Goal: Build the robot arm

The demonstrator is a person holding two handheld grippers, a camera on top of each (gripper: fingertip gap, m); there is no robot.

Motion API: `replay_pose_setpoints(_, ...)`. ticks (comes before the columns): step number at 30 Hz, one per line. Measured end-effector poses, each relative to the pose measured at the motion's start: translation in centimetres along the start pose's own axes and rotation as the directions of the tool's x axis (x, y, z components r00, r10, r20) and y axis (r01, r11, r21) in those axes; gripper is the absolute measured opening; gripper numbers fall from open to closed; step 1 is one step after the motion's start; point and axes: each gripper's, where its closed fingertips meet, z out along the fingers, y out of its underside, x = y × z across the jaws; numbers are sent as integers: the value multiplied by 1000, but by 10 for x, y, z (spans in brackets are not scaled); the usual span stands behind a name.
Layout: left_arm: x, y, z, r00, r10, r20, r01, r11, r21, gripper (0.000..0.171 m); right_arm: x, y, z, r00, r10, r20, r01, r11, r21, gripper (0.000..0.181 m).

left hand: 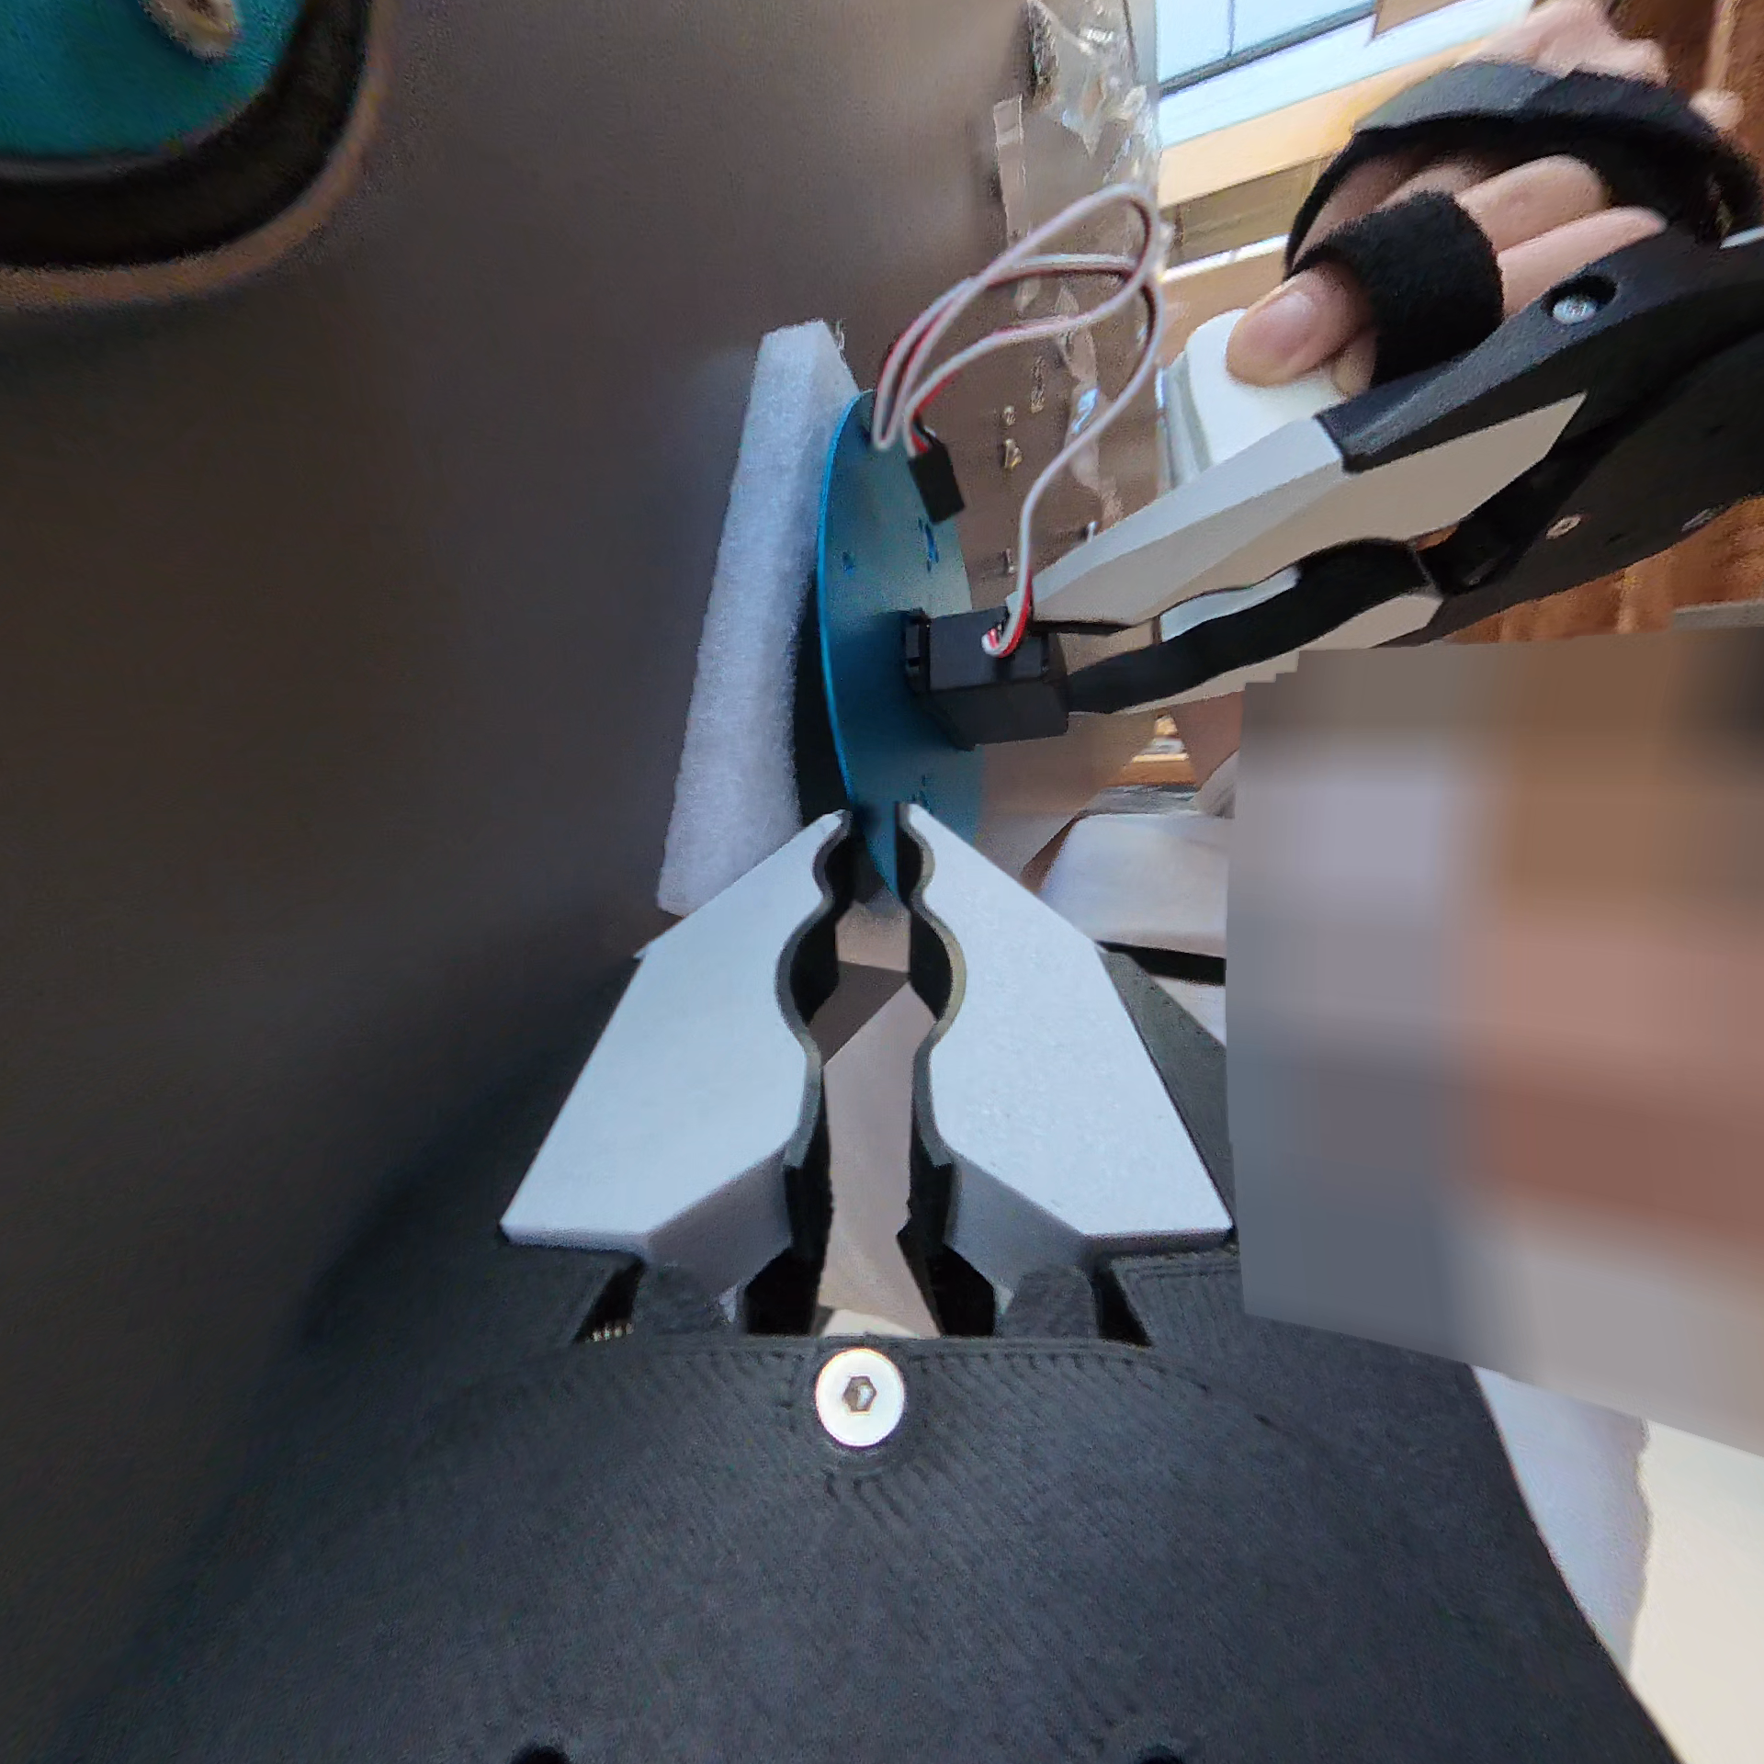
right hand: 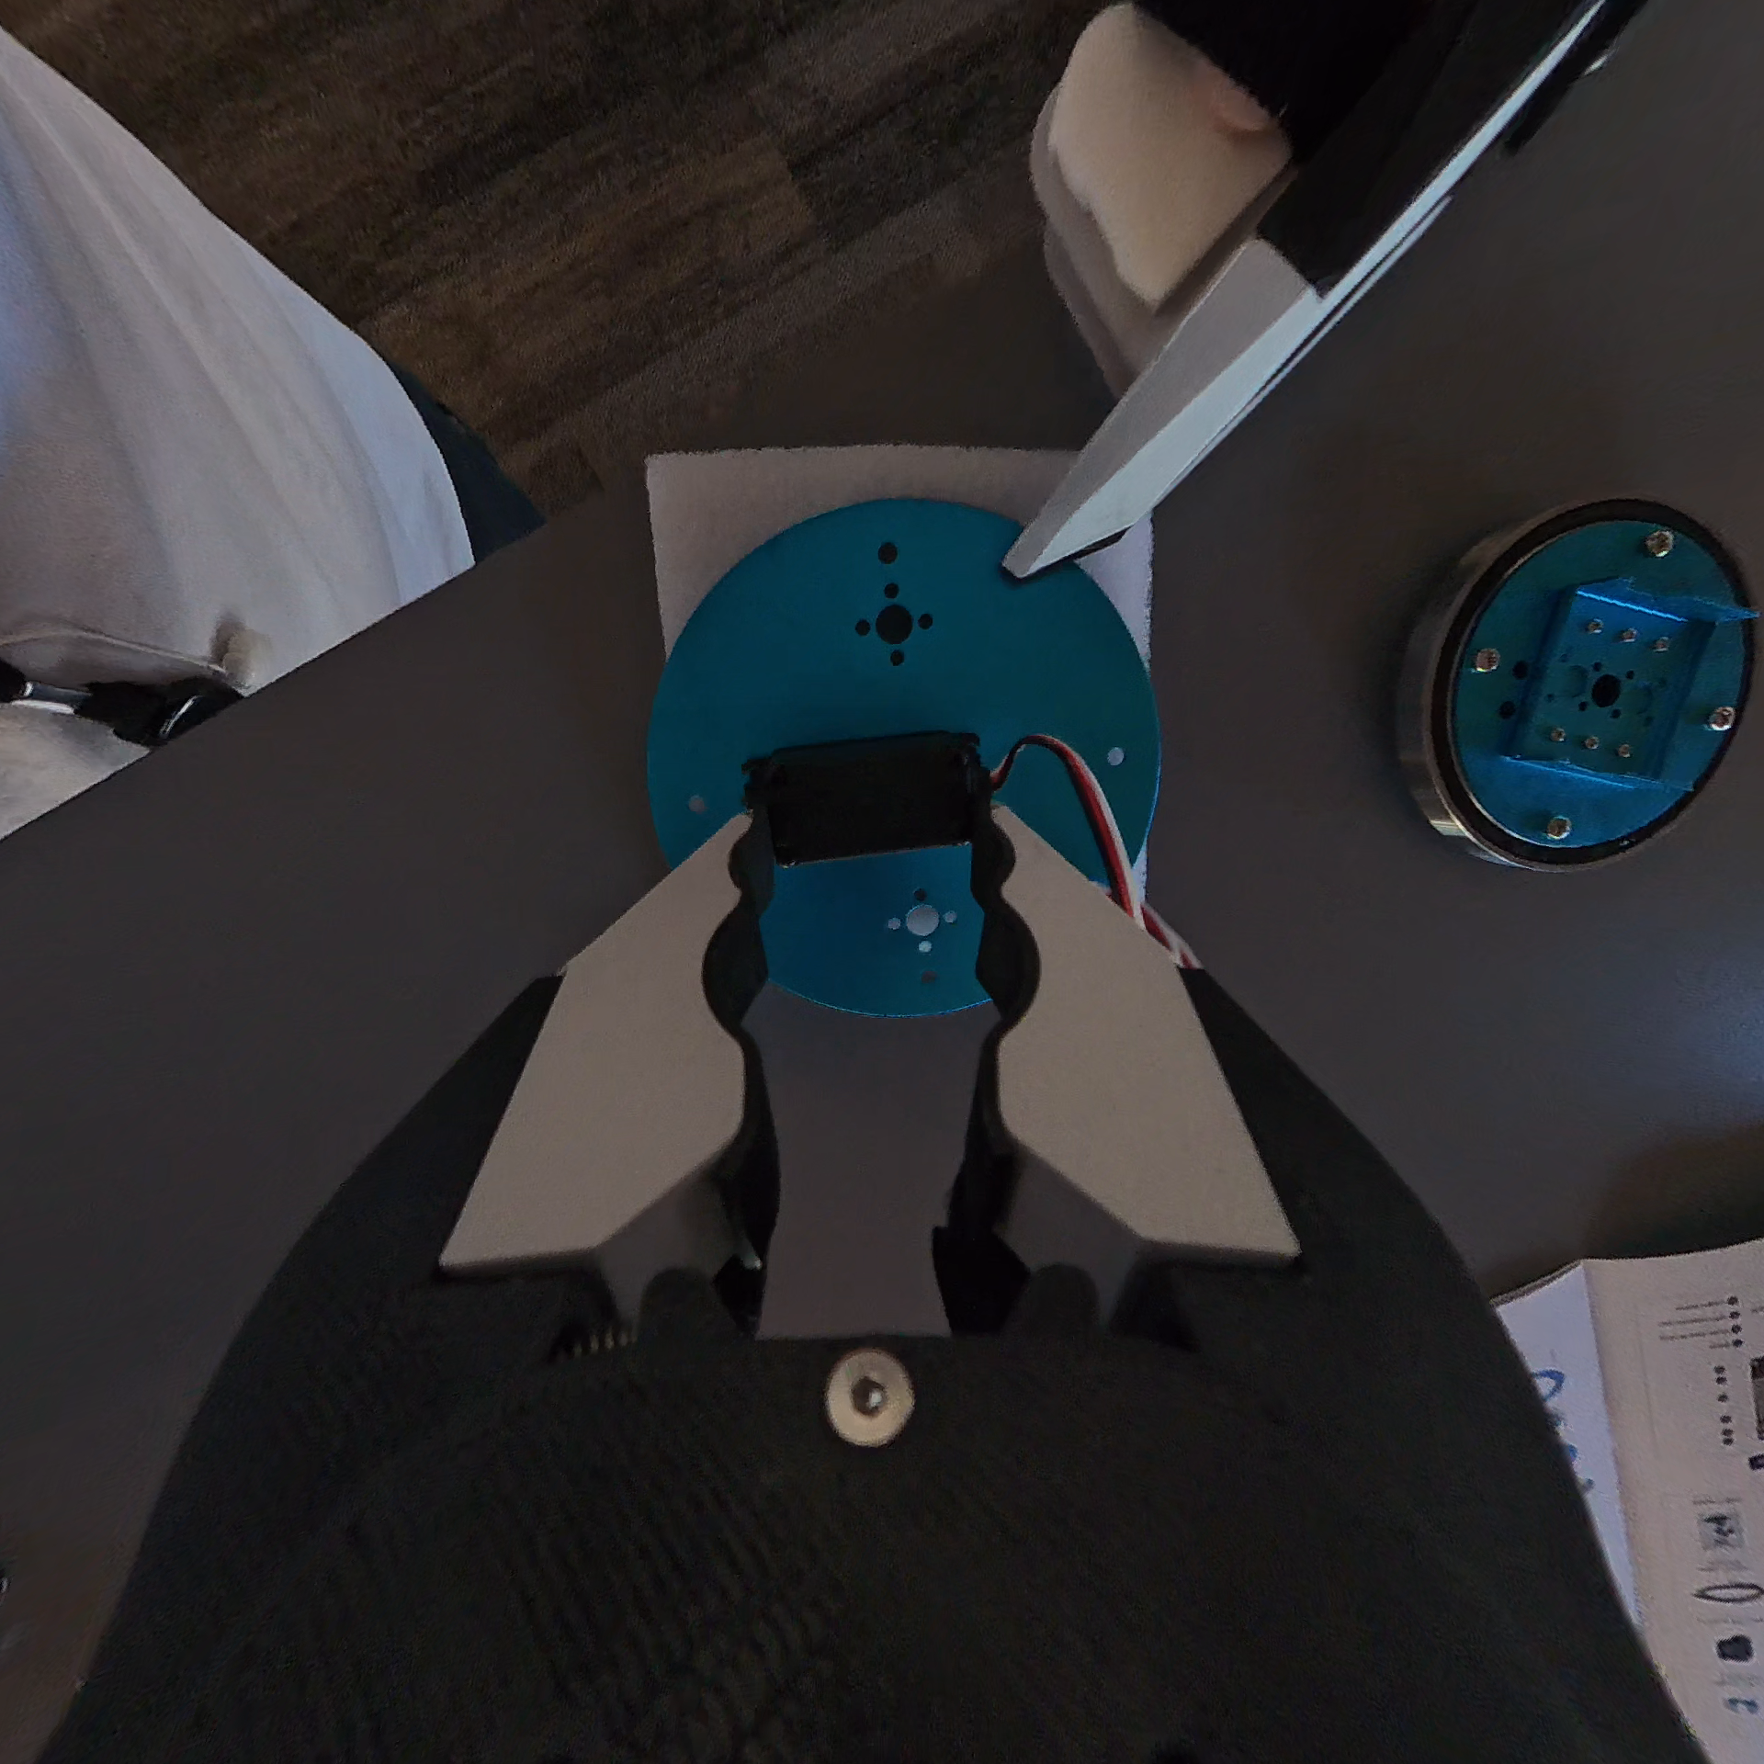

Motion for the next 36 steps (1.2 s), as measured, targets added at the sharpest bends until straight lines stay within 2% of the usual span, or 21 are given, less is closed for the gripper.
replay_pose_setpoints(3,2,-2,-8,989,96,114,-97,995,3,21,-2,3,2,999,17,36,-16,1000,-23,41)
replay_pose_setpoints(5,1,-4,-18,956,193,221,-201,980,14,31,-2,2,3,998,34,52,-34,999,-10,41)
replay_pose_setpoints(8,-1,5,-27,853,348,388,-380,925,4,49,-1,2,3,999,23,39,-23,1000,2,41)
replay_pose_setpoints(10,2,18,-16,792,432,432,-482,876,8,60,0,3,3,999,32,26,-32,999,16,41)
replay_pose_setpoints(12,-3,31,-2,726,482,491,-548,836,-10,66,0,3,3,999,38,19,-39,999,33,41)
replay_pose_setpoints(14,-3,30,3,657,499,566,-613,790,16,75,0,2,3,999,35,12,-36,999,35,41)
replay_pose_setpoints(16,-1,27,5,621,502,601,-649,760,37,80,0,2,3,1000,29,1,-29,999,21,41)
replay_pose_setpoints(19,1,30,14,619,522,587,-658,752,26,100,1,3,3,999,41,-22,-40,999,2,41)
replay_pose_setpoints(21,2,31,17,605,534,591,-666,746,8,106,2,3,3,998,57,-39,-57,998,2,41)
replay_pose_setpoints(29,-12,25,22,395,569,721,-732,669,-127,98,6,5,3,988,103,-115,-101,995,19,42)
replay_pose_setpoints(36,-10,27,20,424,537,729,-711,696,-99,92,12,8,3,963,180,-200,-182,983,7,42)
